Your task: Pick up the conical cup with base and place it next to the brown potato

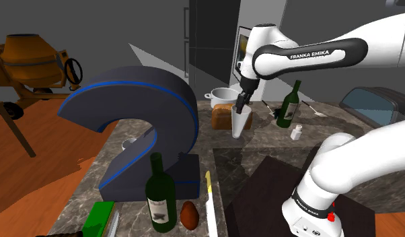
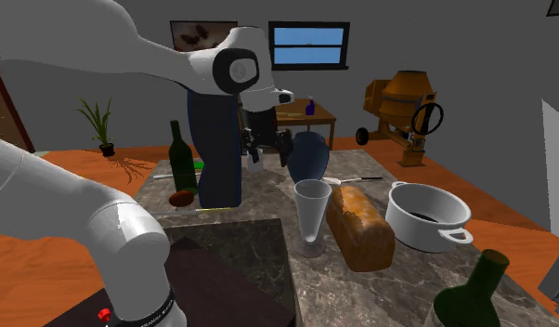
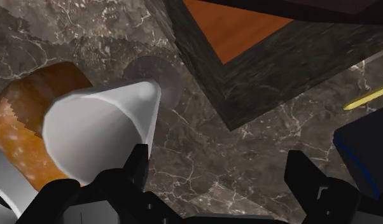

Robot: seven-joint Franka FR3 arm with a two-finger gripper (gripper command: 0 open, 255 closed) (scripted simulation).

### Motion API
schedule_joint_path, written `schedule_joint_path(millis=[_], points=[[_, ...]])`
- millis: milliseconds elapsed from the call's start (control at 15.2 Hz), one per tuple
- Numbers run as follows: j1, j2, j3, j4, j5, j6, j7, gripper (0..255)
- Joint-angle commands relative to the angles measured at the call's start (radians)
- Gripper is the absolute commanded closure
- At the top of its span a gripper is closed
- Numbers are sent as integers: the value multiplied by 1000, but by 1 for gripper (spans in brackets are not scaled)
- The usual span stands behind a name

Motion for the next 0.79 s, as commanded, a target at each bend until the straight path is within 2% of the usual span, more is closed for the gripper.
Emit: schedule_joint_path(millis=[0,264,726], points=[[-15,43,-22,-14,-34,69,-34,0],[-43,157,-59,-8,-96,200,-87,0],[-54,226,-76,-46,-117,311,-89,0]])
